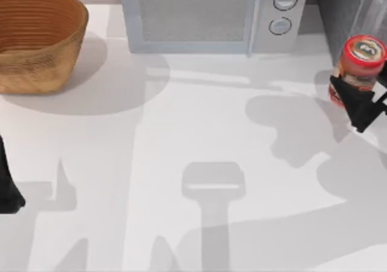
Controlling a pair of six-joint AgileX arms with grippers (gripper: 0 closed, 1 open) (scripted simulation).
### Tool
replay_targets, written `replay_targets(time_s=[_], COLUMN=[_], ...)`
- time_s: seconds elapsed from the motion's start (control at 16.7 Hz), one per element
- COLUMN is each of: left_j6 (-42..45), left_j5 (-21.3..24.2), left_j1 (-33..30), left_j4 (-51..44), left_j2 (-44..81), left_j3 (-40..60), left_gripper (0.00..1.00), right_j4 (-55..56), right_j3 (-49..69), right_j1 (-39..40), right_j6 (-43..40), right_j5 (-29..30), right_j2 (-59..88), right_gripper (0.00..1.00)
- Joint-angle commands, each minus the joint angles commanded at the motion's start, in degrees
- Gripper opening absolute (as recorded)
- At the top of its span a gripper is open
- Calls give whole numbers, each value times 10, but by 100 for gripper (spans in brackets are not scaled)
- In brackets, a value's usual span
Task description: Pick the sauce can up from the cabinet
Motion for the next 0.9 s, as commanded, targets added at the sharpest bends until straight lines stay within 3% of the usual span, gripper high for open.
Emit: replay_targets(time_s=[0.54,0.9], left_j6=[0,0], left_j5=[0,0], left_j1=[0,0], left_j4=[0,0], left_j2=[0,0], left_j3=[0,0], left_gripper=[100,100], right_j4=[0,0], right_j3=[0,0], right_j1=[0,0], right_j6=[0,0], right_j5=[0,0], right_j2=[0,0], right_gripper=[98,100])
